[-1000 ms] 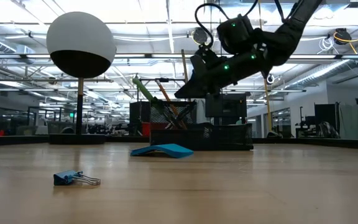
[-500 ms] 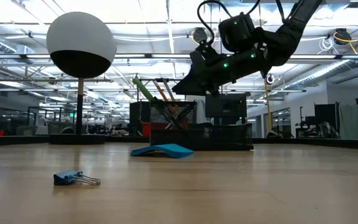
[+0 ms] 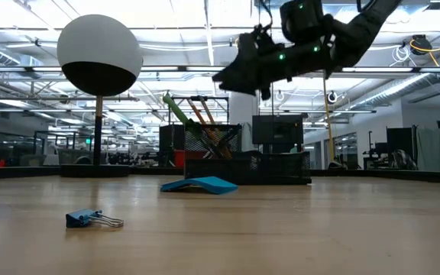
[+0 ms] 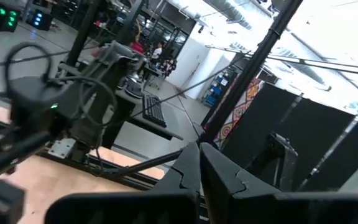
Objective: Pick and place office supplies into organizer
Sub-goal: Put the blue sticky notes into the black desk organizer
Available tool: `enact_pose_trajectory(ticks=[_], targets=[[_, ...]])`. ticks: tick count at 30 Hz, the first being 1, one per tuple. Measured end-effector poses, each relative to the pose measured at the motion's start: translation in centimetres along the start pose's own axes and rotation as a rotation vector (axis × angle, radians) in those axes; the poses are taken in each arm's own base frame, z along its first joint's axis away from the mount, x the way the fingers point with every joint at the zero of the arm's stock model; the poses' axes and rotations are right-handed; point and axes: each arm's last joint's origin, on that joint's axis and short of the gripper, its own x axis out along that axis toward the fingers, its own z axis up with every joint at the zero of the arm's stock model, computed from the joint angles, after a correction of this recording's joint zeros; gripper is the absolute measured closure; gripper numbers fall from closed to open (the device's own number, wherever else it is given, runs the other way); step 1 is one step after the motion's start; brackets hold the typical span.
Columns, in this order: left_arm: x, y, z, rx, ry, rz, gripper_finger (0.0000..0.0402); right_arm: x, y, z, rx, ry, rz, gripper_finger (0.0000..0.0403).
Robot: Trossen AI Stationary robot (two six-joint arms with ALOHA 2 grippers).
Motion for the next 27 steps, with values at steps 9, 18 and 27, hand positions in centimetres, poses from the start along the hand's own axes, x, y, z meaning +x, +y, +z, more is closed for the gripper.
enact_pose_trajectory(ticks=[9,18,27], targets=[[-0.1,1.2,0.3,0.003,0.009,0.06,0.0339,-2.1,0.5,3.7,0.006,-0.129,0.02,0.0232],[-0.1,1.8,-0.3,-0.004,0.098,0.075,0.028,-3.5,1.3,5.3,0.009,-0.185,0.049,0.0232],[-0.4,2.4,-1.7,-0.013,0.249,0.122,0.024,-3.7,2.4,5.2,0.006,-0.165,0.082,0.0231]])
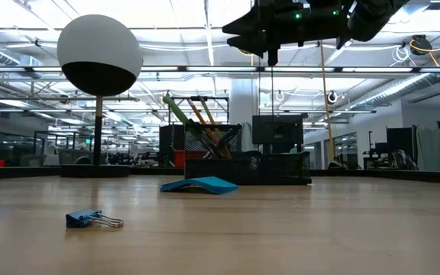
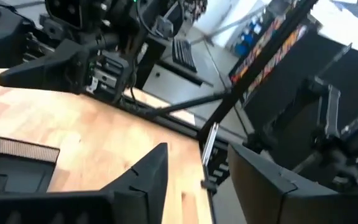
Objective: Pick and place office supplies into organizer
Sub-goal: Put the blue sticky notes into the black desk organizer
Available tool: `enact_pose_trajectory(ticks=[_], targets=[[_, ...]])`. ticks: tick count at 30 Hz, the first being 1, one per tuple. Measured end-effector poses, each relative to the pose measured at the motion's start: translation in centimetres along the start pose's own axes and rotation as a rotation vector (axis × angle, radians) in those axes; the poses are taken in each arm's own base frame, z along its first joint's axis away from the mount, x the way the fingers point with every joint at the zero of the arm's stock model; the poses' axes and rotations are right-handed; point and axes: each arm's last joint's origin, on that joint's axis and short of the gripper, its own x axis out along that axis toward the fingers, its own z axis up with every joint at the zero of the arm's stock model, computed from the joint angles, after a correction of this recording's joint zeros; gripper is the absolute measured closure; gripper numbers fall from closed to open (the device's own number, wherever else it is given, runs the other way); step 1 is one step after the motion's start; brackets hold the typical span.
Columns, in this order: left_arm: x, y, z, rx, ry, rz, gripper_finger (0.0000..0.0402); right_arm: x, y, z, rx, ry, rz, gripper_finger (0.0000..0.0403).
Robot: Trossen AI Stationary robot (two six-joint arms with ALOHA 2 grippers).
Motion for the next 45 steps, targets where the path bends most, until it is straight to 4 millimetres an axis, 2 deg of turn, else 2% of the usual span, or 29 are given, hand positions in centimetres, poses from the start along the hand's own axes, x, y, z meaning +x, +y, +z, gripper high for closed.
enact_pose_trajectory(ticks=[10,13,17,20,24,32,37,39,45], targets=[[-0.1,0.5,-1.5,0.082,0.141,0.071,0.0136,0.0,0.9,-0.1,0.032,0.002,0.029,0.0229],[-0.2,0.5,-2.2,0.117,0.206,0.095,0.0118,-0.1,1.1,-0.1,0.083,0.005,0.037,0.023],[-0.5,0.9,-3.2,0.132,0.303,0.157,0.0113,-0.2,1.8,-0.1,0.156,0.02,0.11,0.0231],[-0.7,1.4,-4.0,0.119,0.383,0.207,0.012,-0.3,2.6,-0.7,0.157,0.085,0.151,0.0231],[-0.1,1.7,-4.5,0.125,0.425,0.227,0.0139,-0.7,4.1,-1.7,0.122,0.17,0.208,0.0231],[3.1,2.6,-5.5,0.082,0.468,0.195,0.0211,-1.6,6.9,-3.3,0.137,0.323,0.275,0.0232],[5.1,2.6,-7.3,0.078,0.571,0.153,0.0261,-2.3,7.4,-4.5,0.18,0.461,0.258,0.0232],[5.9,2.2,-7.7,0.091,0.561,0.119,0.0275,-2.4,7.4,-4.9,0.185,0.5,0.248,0.0232],[7.2,1.8,-8.7,0.109,0.575,0.082,0.029,-2.5,7.5,-5.0,0.19,0.516,0.243,0.0232]])
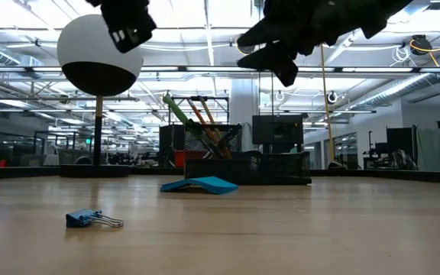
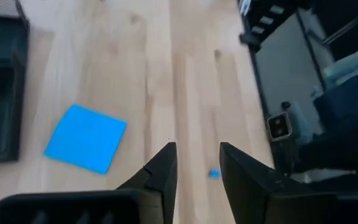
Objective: Pick and place office supplies into organizer
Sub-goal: Put the blue sticky notes into the black desk organizer
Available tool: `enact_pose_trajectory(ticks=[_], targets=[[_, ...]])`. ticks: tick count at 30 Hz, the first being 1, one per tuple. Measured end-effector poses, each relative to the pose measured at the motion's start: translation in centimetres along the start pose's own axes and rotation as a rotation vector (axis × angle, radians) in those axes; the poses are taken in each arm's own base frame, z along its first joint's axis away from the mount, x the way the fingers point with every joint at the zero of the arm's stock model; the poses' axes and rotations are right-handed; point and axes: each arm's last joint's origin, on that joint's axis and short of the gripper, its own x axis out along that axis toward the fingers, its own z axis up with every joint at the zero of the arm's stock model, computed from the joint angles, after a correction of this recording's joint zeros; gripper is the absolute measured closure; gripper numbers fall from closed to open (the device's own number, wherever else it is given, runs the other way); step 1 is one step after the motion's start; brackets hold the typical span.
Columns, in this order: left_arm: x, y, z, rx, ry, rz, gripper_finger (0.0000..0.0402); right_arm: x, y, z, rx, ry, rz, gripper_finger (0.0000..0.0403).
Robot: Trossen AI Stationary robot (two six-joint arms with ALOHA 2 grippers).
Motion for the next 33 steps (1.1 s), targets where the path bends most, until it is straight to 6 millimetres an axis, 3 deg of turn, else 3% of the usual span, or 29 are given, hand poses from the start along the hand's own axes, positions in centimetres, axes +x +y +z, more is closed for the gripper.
enact_pose_trajectory(ticks=[7,10,14,22,33], targets=[[1.9,1.9,-0.5,-0.008,0.024,0.158,0.0291,0.0,0.1,0.2,0.092,-0.019,0.009,0.0232],[2.8,3.1,-1.9,-0.056,0.067,0.202,0.0291,0.0,0.1,0.3,0.119,-0.026,0.012,0.0232],[4.4,4.4,-3.2,-0.151,0.003,0.191,0.0302,0.0,0.3,0.5,0.119,-0.051,0.03,0.0232],[5.9,4.8,-3.0,-0.295,-0.215,0.153,0.0395,0.0,0.5,0.8,0.094,-0.075,0.068,0.0232],[6.5,4.3,-2.8,-0.383,-0.298,0.178,0.0399,0.0,0.3,-0.2,0.077,0.049,0.089,0.0232]])
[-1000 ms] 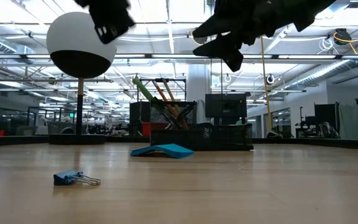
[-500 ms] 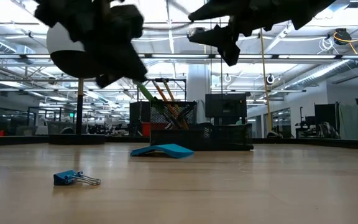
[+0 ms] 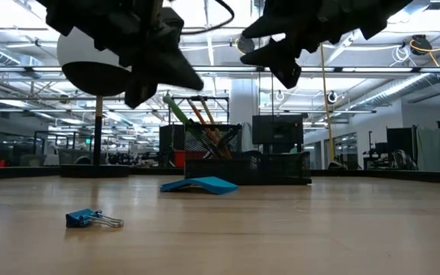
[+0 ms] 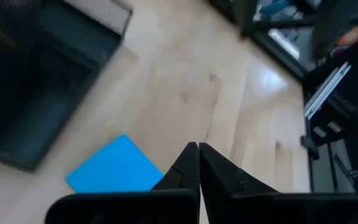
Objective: Pick and place office supplies into organizer
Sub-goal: Put the blue sticky notes into the black desk organizer
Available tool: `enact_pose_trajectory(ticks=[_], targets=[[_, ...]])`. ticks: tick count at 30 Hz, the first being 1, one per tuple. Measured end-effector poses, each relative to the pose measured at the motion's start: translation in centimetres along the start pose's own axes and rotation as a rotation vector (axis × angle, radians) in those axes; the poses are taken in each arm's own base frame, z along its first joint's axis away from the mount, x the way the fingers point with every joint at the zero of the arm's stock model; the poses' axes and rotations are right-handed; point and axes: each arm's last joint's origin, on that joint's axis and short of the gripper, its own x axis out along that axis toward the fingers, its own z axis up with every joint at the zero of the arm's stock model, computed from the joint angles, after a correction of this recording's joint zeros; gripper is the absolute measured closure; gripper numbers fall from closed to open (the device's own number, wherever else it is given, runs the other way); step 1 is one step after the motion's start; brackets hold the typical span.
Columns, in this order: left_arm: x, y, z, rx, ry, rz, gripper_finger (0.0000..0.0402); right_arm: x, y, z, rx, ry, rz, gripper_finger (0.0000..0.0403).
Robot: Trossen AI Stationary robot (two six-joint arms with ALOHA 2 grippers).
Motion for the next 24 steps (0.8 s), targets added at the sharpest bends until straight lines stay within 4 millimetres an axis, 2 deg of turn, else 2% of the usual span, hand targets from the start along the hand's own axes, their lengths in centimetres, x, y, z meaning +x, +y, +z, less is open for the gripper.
enact_pose_trajectory(ticks=[5,8,13,24], targets=[[1.6,-0.5,-1.9,-0.032,0.039,-0.018,0.04,0.0,-0.1,-0.1,-0.006,0.016,-0.001,0.0232],[2.7,-0.3,-3.2,-0.051,0.077,0.001,0.04,0.0,-0.1,-0.2,-0.007,0.016,-0.002,0.0232],[4.0,0.3,-4.1,-0.101,0.1,0.032,0.04,0.0,-0.1,-0.1,-0.005,0.016,-0.001,0.0232],[4.5,2.2,-5.1,-0.142,0.167,0.19,0.0401,0.0,0.1,-0.2,0.01,0.014,0.007,0.0232]])
